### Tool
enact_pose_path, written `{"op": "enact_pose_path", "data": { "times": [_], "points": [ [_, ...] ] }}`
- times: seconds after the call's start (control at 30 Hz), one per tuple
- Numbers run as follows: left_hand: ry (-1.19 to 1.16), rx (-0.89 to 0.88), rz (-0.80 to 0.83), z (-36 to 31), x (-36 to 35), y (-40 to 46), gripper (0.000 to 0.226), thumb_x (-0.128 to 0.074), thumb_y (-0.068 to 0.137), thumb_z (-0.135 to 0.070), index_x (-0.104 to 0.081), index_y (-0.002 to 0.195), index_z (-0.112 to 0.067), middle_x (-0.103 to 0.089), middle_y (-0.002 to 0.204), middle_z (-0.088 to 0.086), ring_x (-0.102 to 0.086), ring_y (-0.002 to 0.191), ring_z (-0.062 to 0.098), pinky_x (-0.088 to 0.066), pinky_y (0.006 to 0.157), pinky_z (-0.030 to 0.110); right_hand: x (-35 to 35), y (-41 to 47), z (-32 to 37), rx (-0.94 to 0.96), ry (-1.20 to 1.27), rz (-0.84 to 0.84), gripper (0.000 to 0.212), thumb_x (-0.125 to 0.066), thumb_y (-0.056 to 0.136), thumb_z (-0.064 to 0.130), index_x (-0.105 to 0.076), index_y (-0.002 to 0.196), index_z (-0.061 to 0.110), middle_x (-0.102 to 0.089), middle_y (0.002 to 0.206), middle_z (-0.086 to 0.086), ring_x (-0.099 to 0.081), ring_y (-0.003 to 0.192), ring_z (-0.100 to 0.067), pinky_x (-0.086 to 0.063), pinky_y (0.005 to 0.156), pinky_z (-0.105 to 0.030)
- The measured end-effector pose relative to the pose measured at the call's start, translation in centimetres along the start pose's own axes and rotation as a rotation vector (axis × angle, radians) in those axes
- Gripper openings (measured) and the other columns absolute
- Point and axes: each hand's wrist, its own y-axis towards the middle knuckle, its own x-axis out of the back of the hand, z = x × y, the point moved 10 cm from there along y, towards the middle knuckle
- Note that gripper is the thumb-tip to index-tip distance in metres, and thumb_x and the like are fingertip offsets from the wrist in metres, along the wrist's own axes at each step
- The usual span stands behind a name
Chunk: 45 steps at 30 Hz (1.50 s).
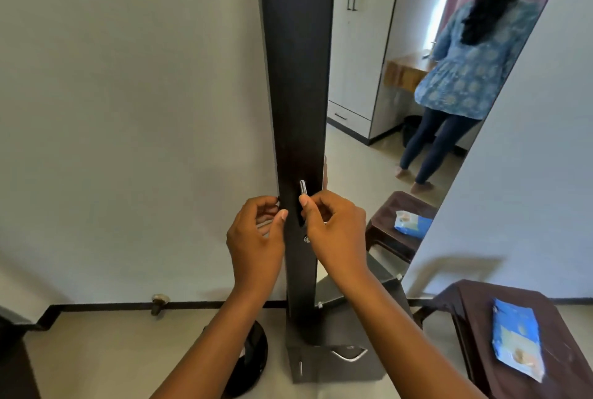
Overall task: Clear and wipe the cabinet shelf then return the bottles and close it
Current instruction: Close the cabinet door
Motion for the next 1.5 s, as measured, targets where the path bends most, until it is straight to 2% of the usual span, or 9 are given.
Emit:
{"op": "enact_pose_path", "data": {
  "times": [0.13,0.27,0.43,0.53,0.83,0.97,1.1,1.2,1.5],
  "points": [
    [0.015,-0.012,0.006,0.2,-0.5,1.7,0.022,-0.077,0.095,-0.025,-0.069,0.115,-0.025,-0.073,0.105,-0.009,-0.071,0.095,0.006,-0.054,0.081,0.006,-1.0,1.2,0.1,-0.013,-0.002,-0.009,0.024,-0.063,0.1,0.042,-0.076,0.095,0.023,-0.07,0.077,0.013,-0.068,0.069,-0.003,-0.051,0.067,-0.013],
    [0.028,-0.008,0.001,0.4,-0.9,3.4,0.021,-0.077,0.095,-0.022,-0.072,0.115,-0.021,-0.074,0.105,-0.006,-0.071,0.091,0.009,-0.057,0.081,0.016,-2.2,2.6,0.0,-0.021,-0.022,-0.021,0.024,-0.062,0.1,0.044,-0.075,0.095,0.024,-0.07,0.079,0.012,-0.068,0.07,-0.005,-0.057,0.07,-0.019],
    [0.063,0.0,0.003,0.5,-1.5,5.2,0.018,-0.077,0.095,-0.021,-0.073,0.113,-0.018,-0.076,0.104,-0.002,-0.067,0.083,0.005,-0.048,0.073,0.006,-3.4,4.1,-0.3,-0.041,-0.031,-0.009,0.023,-0.062,0.101,0.044,-0.073,0.096,0.024,-0.069,0.081,0.01,-0.067,0.072,-0.008,-0.056,0.072,-0.018],
    [0.074,0.005,0.007,0.6,-1.8,6.1,0.014,-0.077,0.095,-0.02,-0.074,0.108,-0.016,-0.076,0.1,0.0,-0.065,0.078,0.002,-0.047,0.071,0.006,-3.9,4.9,-0.3,-0.03,-0.045,0.001,0.021,-0.062,0.101,0.042,-0.07,0.091,0.026,-0.067,0.077,0.009,-0.066,0.071,-0.007,-0.054,0.068,-0.017],
    [0.094,0.01,-0.015,1.0,-2.9,8.0,0.011,-0.078,0.094,-0.02,-0.075,0.103,-0.015,-0.075,0.095,-0.002,-0.065,0.077,-0.003,-0.047,0.069,0.008,-5.1,7.4,-0.9,0.005,-0.009,0.032,0.027,-0.062,0.101,0.041,-0.072,0.092,0.019,-0.067,0.073,0.004,-0.067,0.071,-0.011,-0.061,0.07,-0.038],
    [0.097,0.036,-0.028,1.4,-3.5,8.8,0.012,-0.077,0.095,-0.02,-0.076,0.104,-0.013,-0.076,0.096,0.001,-0.066,0.077,0.002,-0.05,0.07,0.011,-5.6,8.5,-0.9,0.03,-0.013,0.067,0.026,-0.063,0.101,0.038,-0.073,0.092,0.016,-0.066,0.073,0.004,-0.065,0.07,-0.009,-0.058,0.067,-0.031],
    [0.106,0.039,-0.044,1.6,-3.8,9.1,0.01,-0.077,0.095,-0.019,-0.076,0.103,-0.014,-0.076,0.095,-0.001,-0.066,0.078,0.001,-0.05,0.07,0.012,-5.8,9.2,-0.9,0.049,-0.036,0.086,0.027,-0.064,0.101,0.038,-0.073,0.093,0.015,-0.065,0.072,0.005,-0.063,0.068,-0.007,-0.046,0.06,-0.016],
    [0.108,0.042,-0.057,1.9,-3.9,9.1,0.01,-0.078,0.095,-0.02,-0.076,0.103,-0.015,-0.074,0.093,-0.004,-0.066,0.08,-0.001,-0.05,0.071,0.012,-5.8,9.4,-1.0,0.052,-0.043,0.096,0.026,-0.063,0.101,0.039,-0.073,0.092,0.016,-0.062,0.071,0.008,-0.06,0.066,-0.003,-0.038,0.057,-0.01],
    [0.102,0.057,-0.08,2.4,-3.8,8.7,0.013,-0.078,0.095,-0.024,-0.076,0.106,-0.017,-0.074,0.095,-0.008,-0.068,0.084,-0.001,-0.052,0.073,0.01,-6.0,9.7,-1.0,0.08,-0.044,0.173,0.025,-0.064,0.1,0.039,-0.074,0.094,0.017,-0.063,0.073,0.008,-0.062,0.068,-0.006,-0.044,0.063,-0.013]
  ]
}}
